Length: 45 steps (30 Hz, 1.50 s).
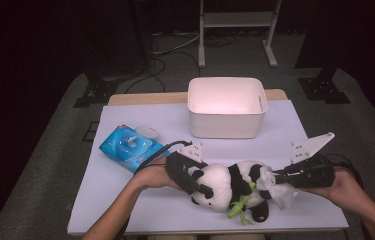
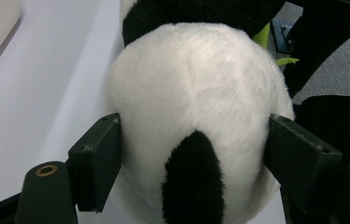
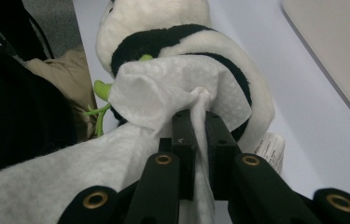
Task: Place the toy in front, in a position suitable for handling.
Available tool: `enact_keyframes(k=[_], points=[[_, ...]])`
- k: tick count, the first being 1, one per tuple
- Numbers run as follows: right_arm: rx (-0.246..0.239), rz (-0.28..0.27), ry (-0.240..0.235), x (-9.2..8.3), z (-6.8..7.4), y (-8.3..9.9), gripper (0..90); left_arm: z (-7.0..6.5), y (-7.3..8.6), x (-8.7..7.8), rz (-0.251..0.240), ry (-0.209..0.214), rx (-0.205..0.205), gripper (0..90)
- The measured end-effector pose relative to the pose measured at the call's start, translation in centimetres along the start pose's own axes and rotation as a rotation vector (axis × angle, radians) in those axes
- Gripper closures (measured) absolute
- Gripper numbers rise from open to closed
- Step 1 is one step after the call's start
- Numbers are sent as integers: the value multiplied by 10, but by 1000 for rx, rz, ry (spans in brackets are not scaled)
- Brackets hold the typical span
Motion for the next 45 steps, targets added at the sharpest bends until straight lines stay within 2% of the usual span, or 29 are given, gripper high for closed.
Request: enact_keyframes(k=[5, 11, 17, 21, 26, 29, 33, 40, 43, 45], points=[[4, 0, 2, -2, -1, 0, 834, 0, -1, 1, 10, 0, -1, 234], [-30, 9, -6, 10, -6, -17, 833, -2, -3, 1, 21, -5, 3, 234], [-50, 21, -54, 36, -11, -38, 831, -1, -2, 1, 7, -5, -11, 232], [-71, 30, -75, 53, -13, -50, 831, -2, -3, 2, 9, -3, -6, 232], [-105, 74, -105, 80, -10, -62, 831, -3, -4, 2, 12, -4, 1, 231], [-126, 107, -116, 90, -7, -65, 831, -3, -2, 1, 10, -4, -3, 232], [-124, 102, -91, 80, -11, -64, 831, -2, 0, 0, -4, -2, -9, 232], [-56, 48, -37, 42, -20, -42, 831, -1, 0, 0, -11, 1, -26, 225], [-27, 26, -39, 35, -20, -32, 834, -2, -2, 1, -13, 9, -33, 205], [-28, 20, -38, 35, -19, -28, 838, -2, -3, 2, -2, 6, -41, 171]])
Point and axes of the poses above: each handheld gripper's, and its own axes: x roughly forward along the jaws, y roughly out of its underside, z roughly to its left, the point moved 5 cm from there along x, roughly forward along the jaws, and after that the axes turned 12 degrees about -z, right-handed, at the moved point
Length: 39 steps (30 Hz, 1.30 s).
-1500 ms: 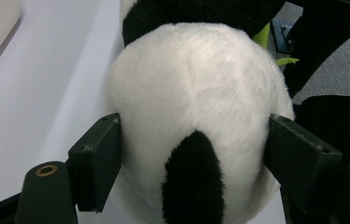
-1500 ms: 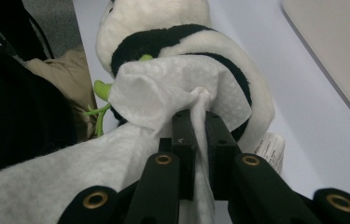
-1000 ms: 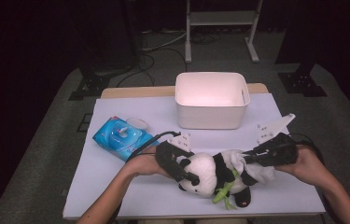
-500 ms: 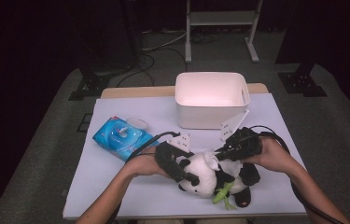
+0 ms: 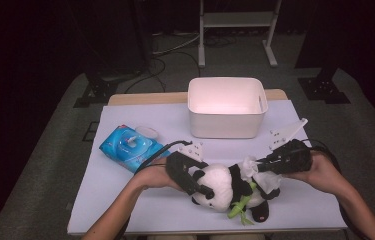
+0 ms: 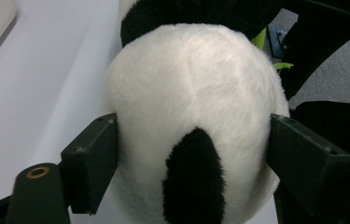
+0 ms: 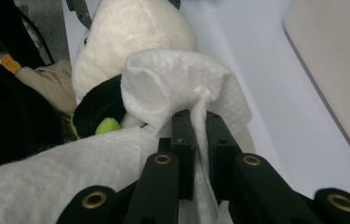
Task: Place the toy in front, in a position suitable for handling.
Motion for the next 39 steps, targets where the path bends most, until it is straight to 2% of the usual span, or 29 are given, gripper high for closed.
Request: enact_keyframes(k=[2, 4, 6, 10, 12, 16, 21, 23, 29, 33, 35, 39], points=[[-3, -5, -1, 1, 1, 2, 840, 0, 1, 3, 11, -4, -17, 103], [0, -12, -4, 3, 2, 2, 843, 0, 2, 7, 15, -5, -25, 73], [1, -13, -12, 4, 3, 3, 844, 1, 2, 10, 8, 4, -53, 35], [4, -25, -14, 4, 5, 5, 845, 1, 0, 15, 12, 26, -76, 14], [9, -30, -16, 4, 6, 6, 845, 1, -2, 19, 16, 23, -81, 12], [-5, -27, -12, 4, 7, 5, 845, 1, -2, 27, 49, 23, -59, 16], [-10, -26, -1, 2, 5, 2, 844, 3, -6, 21, 36, 12, -47, 223], [-13, -26, 1, 1, 3, -1, 844, 5, -8, 20, 26, -4, -32, 242], [-14, -33, 26, -4, -12, -13, 843, 15, -23, 15, 32, -66, 56, 246], [-23, -29, 39, -5, -24, -25, 842, 26, -32, 11, 39, -91, 114, 246], [-26, -23, 42, -4, -28, -29, 840, 30, -33, 10, 40, -98, 126, 245], [-16, -14, 26, 2, -38, -33, 839, 34, -27, 12, 34, -82, 125, 241]])
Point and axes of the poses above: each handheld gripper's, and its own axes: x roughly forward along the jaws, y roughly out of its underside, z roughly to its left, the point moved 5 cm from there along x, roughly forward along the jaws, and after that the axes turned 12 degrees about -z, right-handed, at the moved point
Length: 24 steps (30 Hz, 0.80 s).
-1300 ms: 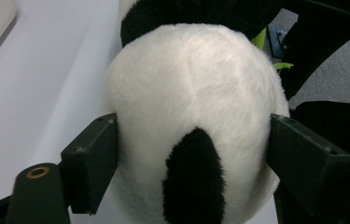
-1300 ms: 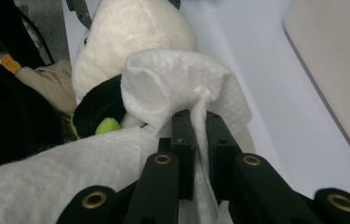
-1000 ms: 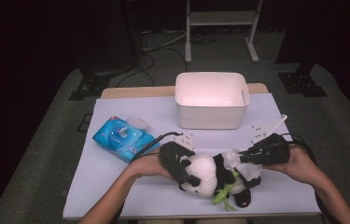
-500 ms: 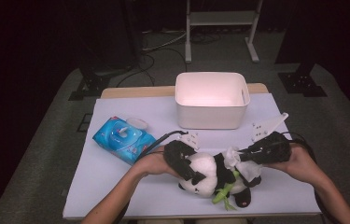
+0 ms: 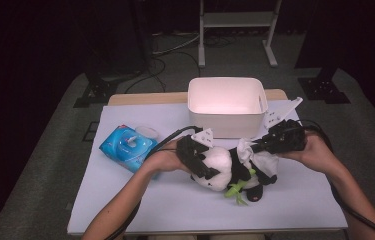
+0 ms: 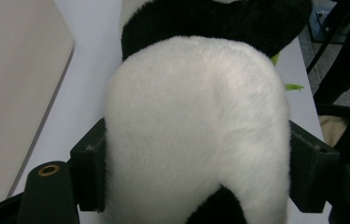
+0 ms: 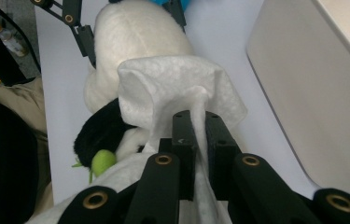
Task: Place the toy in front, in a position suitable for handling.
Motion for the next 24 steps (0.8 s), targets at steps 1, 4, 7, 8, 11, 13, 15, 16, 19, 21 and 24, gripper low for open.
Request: enact_keyframes(k=[1, 4, 7, 8, 11, 13, 15, 16, 19, 21, 24], points=[[2, 4, -10, 4, -1, 0, 838, 0, 2, 1, -3, 2, -5, 239], [13, 20, -37, 18, -2, -2, 836, -1, 8, 4, 4, 5, -8, 231], [7, 36, -61, 31, 0, -2, 836, -1, 15, 3, 2, 5, -31, 209], [9, 33, -70, 34, 1, -2, 837, -1, 17, 3, -2, 6, -48, 201], [18, 29, -76, 36, 3, -1, 840, -1, 19, 2, -6, 3, -77, 145], [13, 33, -71, 37, 6, 1, 840, -2, 19, 0, -13, 7, -97, 120], [18, 30, -72, 35, 9, 3, 840, -3, 19, -3, -20, 8, -113, 105], [17, 25, -73, 34, 11, 4, 840, -4, 20, -5, -22, 10, -116, 105], [24, 13, -72, 33, 17, 7, 841, -6, 21, -9, -31, 14, -126, 103], [21, 4, -77, 32, 20, 9, 841, -10, 21, -11, -27, 18, -123, 103], [21, 4, -85, 30, 27, 11, 841, -13, 19, -14, -22, 20, -126, 103]])
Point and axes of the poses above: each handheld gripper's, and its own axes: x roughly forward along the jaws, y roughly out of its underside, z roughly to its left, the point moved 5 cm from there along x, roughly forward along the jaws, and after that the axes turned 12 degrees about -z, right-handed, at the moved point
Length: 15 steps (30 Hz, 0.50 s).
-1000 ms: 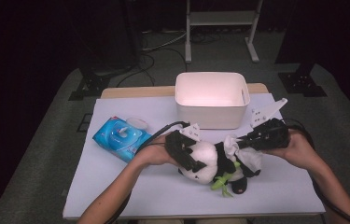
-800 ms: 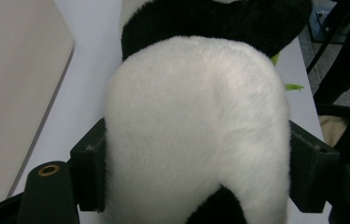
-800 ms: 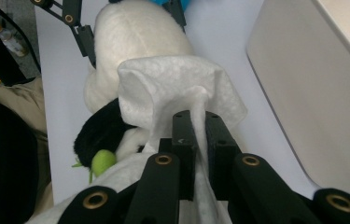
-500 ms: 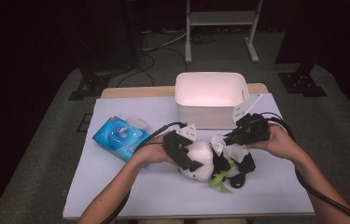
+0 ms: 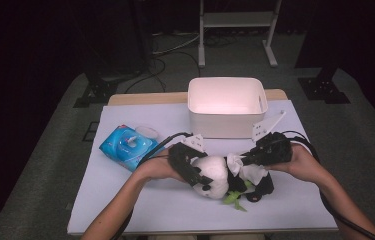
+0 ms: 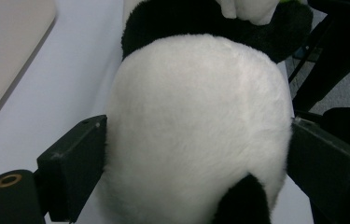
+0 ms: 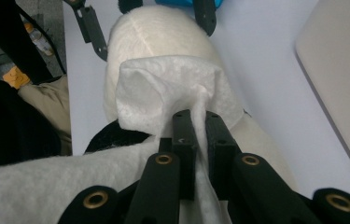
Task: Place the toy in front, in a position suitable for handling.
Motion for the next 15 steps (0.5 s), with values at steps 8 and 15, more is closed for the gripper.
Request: enact_keyframes(k=[8, 15], points=[[-24, 9, 2, -3, 16, 3, 841, -4, 3, -4, 13, 13, -22, 93], [-55, 30, -7, 0, 23, 1, 839, -9, 7, 0, 20, 39, -3, 138]])
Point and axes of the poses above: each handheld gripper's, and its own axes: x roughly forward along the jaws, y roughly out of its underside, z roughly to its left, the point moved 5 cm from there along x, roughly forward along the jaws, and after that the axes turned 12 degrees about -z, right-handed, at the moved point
